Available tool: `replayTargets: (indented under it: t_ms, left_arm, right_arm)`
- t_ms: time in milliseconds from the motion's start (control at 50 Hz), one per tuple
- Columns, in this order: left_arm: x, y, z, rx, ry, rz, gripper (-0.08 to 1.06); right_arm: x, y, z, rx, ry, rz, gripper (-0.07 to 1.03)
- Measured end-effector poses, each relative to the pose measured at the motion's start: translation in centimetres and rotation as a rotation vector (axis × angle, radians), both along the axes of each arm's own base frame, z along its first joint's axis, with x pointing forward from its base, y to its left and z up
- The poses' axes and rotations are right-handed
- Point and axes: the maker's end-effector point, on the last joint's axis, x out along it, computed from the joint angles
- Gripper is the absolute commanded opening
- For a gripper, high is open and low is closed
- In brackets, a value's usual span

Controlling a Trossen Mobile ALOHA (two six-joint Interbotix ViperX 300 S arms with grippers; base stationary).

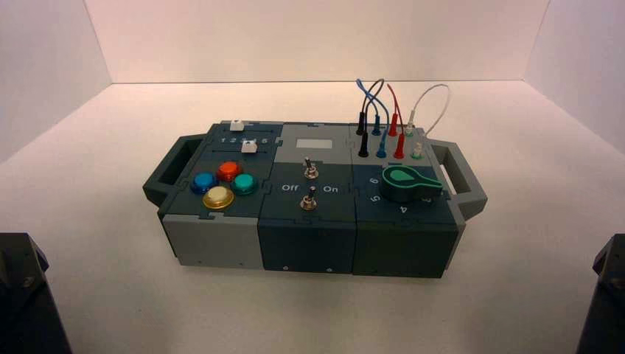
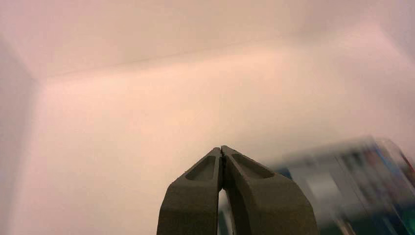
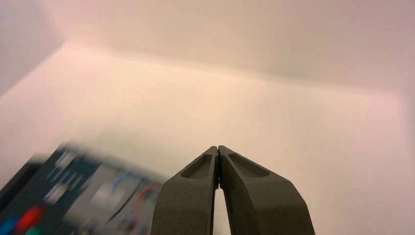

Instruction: Move the box away.

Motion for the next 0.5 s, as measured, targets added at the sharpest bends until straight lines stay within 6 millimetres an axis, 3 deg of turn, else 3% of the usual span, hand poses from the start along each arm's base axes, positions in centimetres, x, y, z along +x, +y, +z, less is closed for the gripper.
replayTargets:
  t_ms: [300,500]
  left_arm:
    - [-5.6,-6.9,-5.0,0.032,0.395,-0.259,-0.03]
    - [-8.9,-9.0,-7.7,0.084,0.582,-0.343,-0.03]
  right_arm:
    - [-4.5,6.8,-5.3,0.065,0.389,0.19,-0.02]
    - [-8.1,10.9,-8.6,0.059,0.585,0.305,-0.02]
